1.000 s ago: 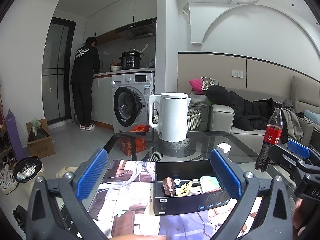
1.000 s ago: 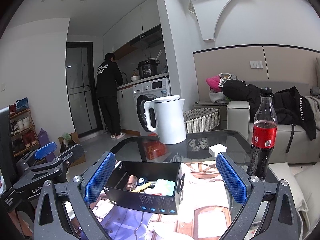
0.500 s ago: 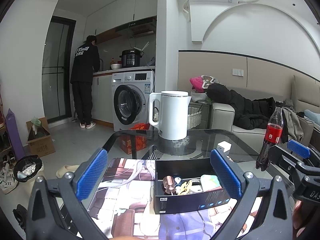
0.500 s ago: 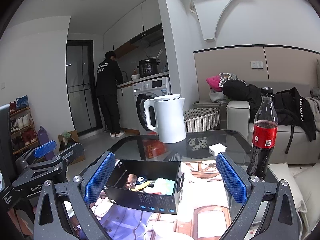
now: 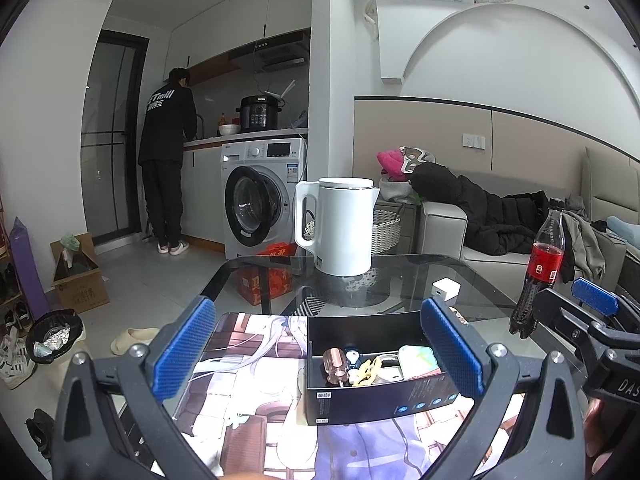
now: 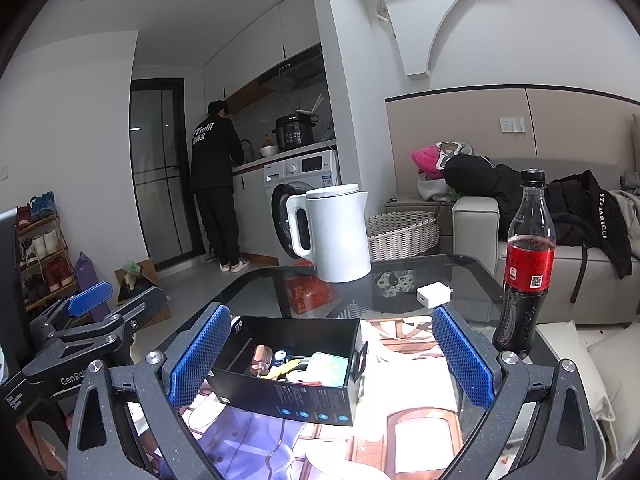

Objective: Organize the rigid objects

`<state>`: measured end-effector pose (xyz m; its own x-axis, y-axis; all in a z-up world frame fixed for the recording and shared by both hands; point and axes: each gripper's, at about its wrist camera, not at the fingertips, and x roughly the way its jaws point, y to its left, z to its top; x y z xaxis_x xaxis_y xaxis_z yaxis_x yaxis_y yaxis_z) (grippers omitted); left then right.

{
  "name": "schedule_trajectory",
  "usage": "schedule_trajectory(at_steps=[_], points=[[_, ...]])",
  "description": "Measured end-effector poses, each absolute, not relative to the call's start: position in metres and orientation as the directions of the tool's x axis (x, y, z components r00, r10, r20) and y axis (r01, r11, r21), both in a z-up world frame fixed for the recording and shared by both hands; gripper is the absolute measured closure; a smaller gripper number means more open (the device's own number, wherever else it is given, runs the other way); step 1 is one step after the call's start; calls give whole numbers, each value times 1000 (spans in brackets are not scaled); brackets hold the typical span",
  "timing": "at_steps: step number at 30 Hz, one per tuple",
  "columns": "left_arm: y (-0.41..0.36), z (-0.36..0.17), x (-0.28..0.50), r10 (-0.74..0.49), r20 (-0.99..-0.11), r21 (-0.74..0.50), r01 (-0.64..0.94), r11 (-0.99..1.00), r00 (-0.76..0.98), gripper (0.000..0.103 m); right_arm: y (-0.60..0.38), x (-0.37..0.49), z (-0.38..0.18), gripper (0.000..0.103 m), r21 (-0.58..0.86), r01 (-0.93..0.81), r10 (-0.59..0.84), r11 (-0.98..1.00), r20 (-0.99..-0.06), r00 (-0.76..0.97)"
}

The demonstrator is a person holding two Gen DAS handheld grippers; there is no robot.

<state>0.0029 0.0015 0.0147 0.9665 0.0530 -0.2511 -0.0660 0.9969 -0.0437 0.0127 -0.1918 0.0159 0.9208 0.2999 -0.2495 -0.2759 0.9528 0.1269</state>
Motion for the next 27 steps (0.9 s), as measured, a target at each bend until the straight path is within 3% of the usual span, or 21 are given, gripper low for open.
schedule_trajectory(at_steps=[27], points=[[1,14,5,47,-275,-51,-63,997,960,0,-192,13,16,1,130,-276,301,952,-253,919]])
